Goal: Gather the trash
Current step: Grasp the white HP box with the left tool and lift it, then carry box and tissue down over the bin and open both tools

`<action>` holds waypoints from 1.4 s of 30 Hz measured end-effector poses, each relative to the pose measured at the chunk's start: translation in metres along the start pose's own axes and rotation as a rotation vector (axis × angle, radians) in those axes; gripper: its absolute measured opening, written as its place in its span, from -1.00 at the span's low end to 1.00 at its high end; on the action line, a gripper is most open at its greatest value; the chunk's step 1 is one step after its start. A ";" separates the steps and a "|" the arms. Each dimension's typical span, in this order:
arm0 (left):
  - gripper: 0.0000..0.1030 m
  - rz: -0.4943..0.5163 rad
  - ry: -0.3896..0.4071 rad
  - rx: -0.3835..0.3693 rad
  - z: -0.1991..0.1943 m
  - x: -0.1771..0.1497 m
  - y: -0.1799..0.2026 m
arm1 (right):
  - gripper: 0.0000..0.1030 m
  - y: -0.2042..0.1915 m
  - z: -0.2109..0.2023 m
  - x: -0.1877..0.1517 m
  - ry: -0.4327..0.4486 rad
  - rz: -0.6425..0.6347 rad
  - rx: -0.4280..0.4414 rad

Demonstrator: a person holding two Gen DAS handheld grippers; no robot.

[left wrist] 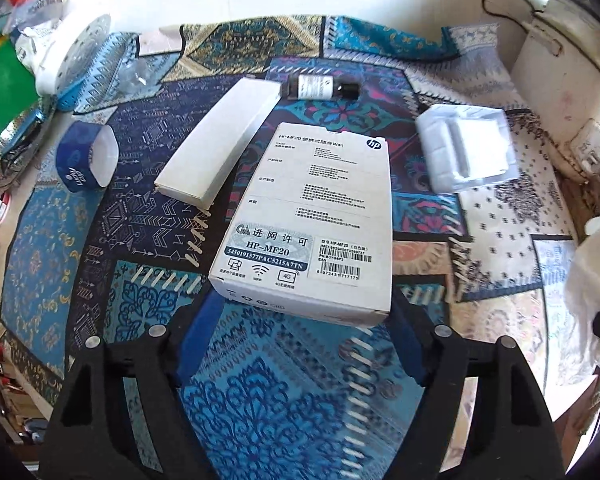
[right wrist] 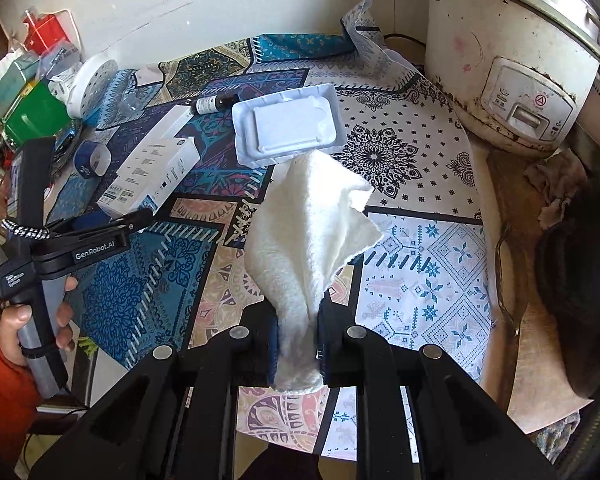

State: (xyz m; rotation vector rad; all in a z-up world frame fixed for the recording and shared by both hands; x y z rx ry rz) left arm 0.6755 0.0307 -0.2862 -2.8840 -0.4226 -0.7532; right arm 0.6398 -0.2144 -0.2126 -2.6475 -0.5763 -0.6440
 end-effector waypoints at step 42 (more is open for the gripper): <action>0.50 0.192 -0.149 -0.102 -0.100 -0.304 -0.111 | -0.73 -0.191 0.024 -0.239 -0.121 0.162 -0.066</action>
Point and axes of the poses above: each gripper's, at about its wrist camera, not at the fingertips, and z roughly the way its jaws point, y to its right, x to its top, the point moved 4 cm from there along z, roughly the way its jaws point, and after that the axes turned 5 degrees about x, right-handed, at the moved point
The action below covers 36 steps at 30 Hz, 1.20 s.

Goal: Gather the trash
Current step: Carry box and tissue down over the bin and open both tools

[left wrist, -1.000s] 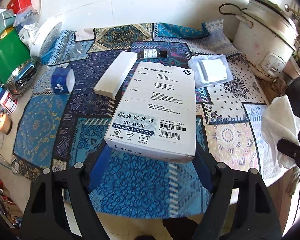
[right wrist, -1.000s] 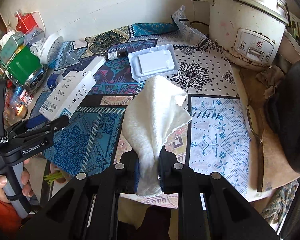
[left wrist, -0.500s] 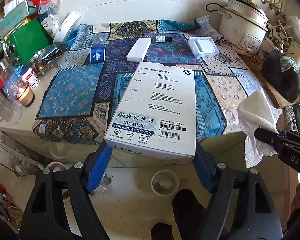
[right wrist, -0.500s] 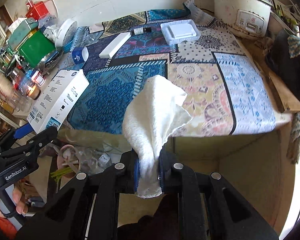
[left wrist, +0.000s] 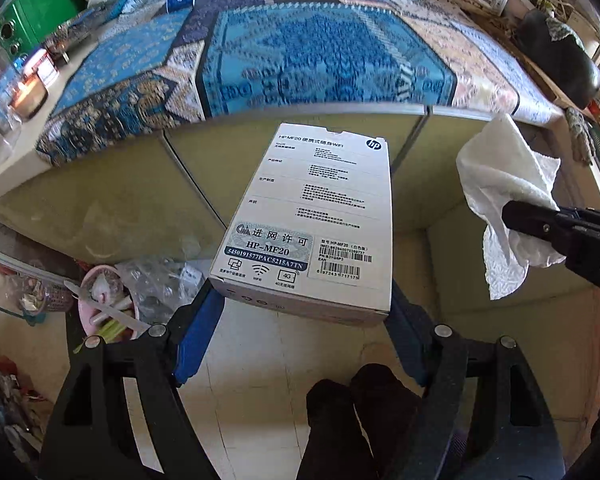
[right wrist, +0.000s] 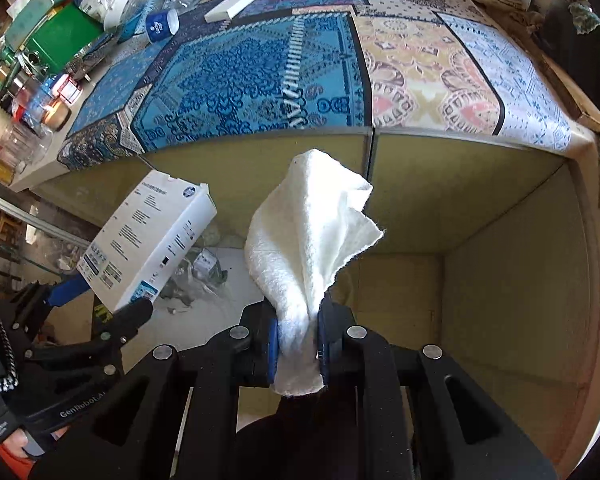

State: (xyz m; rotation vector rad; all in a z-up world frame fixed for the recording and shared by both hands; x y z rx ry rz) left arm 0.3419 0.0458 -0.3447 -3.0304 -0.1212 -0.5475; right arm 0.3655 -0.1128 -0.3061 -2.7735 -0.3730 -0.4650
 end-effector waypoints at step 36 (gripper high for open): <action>0.50 -0.115 -0.376 0.009 0.513 -0.134 0.065 | -0.68 0.149 0.467 -0.092 -0.393 0.085 0.125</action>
Point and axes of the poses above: each gripper's, at about its wrist camera, not at the fingertips, and z roughly the way its jaws point, y to its right, x to its top, the point moved 4 cm from there along z, roughly the way its jaws point, and after that the axes turned 5 degrees about x, right-handed, at the moved point
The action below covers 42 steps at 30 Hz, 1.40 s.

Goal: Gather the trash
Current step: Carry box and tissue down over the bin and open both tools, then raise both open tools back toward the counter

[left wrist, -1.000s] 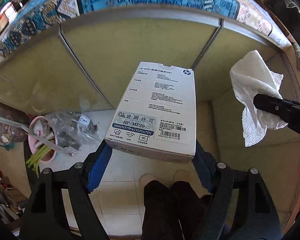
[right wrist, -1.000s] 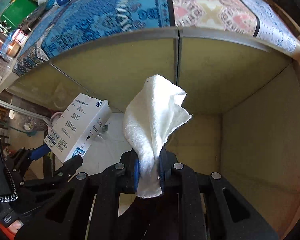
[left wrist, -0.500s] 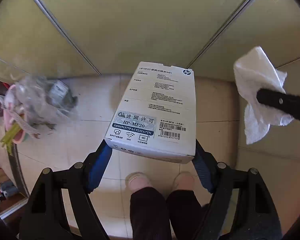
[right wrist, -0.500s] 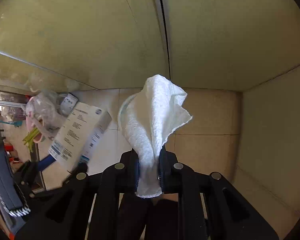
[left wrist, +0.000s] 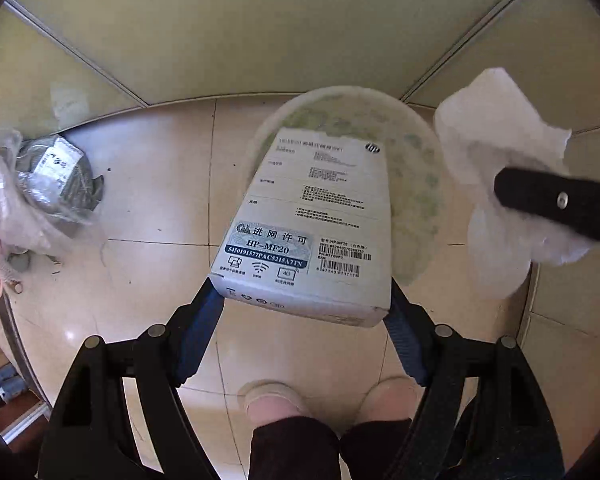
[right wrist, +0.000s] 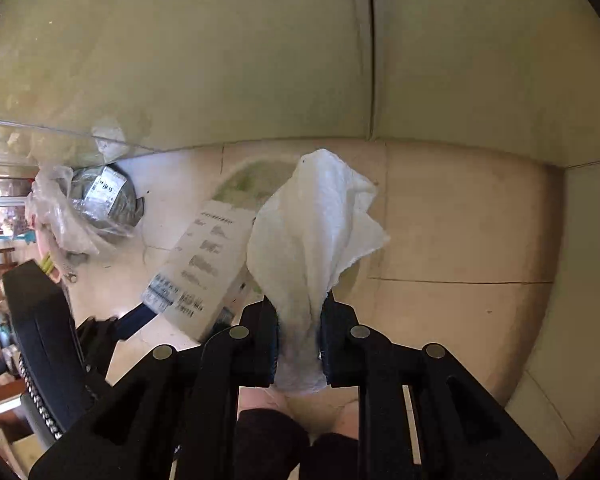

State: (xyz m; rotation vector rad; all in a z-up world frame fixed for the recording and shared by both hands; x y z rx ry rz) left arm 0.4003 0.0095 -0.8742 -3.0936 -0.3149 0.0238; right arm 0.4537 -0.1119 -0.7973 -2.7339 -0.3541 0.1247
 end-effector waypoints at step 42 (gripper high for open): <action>0.52 -0.065 0.253 -0.065 -0.333 -0.017 -0.056 | 0.11 -0.115 -0.277 -0.032 0.188 -0.109 -0.014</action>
Point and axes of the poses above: each gripper's, at about its wrist camera, not at the fingertips, and z roughly the way its jaws point, y to its right, x to its top, the point moved 4 cm from there along z, roughly the way its jaws point, and after that the axes turned 5 degrees about x, right-handed, at the moved point
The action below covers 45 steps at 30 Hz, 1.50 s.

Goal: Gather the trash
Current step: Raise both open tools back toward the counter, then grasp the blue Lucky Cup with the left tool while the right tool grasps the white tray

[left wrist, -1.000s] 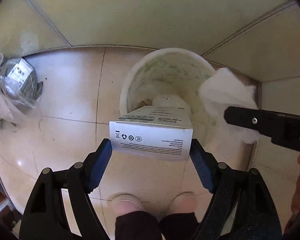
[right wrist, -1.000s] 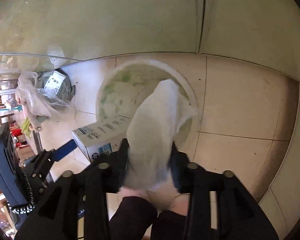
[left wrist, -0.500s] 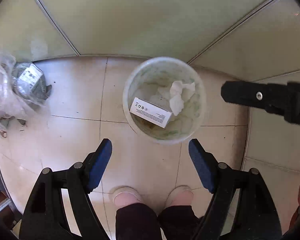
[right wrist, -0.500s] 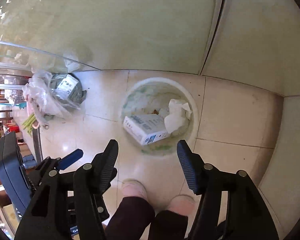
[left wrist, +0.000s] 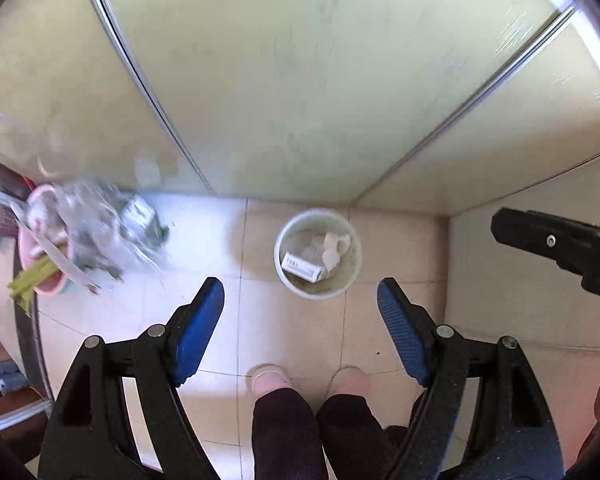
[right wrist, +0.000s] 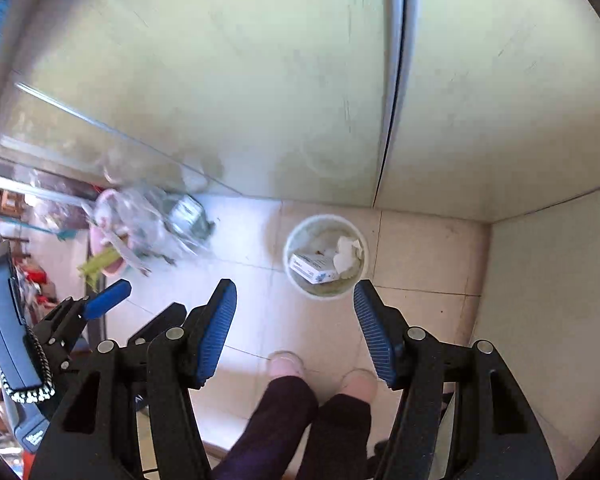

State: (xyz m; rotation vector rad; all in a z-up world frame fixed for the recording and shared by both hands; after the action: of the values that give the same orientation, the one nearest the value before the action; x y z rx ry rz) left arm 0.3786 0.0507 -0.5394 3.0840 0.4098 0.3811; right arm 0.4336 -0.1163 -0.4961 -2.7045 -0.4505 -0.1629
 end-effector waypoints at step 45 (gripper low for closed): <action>0.58 -0.224 0.451 0.170 -0.323 0.267 -0.033 | 0.11 -0.033 -0.321 0.192 0.526 -0.193 -0.214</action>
State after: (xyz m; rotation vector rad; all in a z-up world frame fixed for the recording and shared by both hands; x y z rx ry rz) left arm 0.5422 0.1436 -0.1635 3.0387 0.8232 1.0885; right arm 0.5882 -0.1600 -0.1569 -2.6644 -0.5503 -0.9966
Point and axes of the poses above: each gripper's, at about its wrist camera, not at the fingertips, and z roughly the way its jaws point, y to its right, x to its top, the point moved 4 cm from there along z, roughly the way its jaws point, and after that the axes turned 5 degrees about x, right-handed, at the moved point
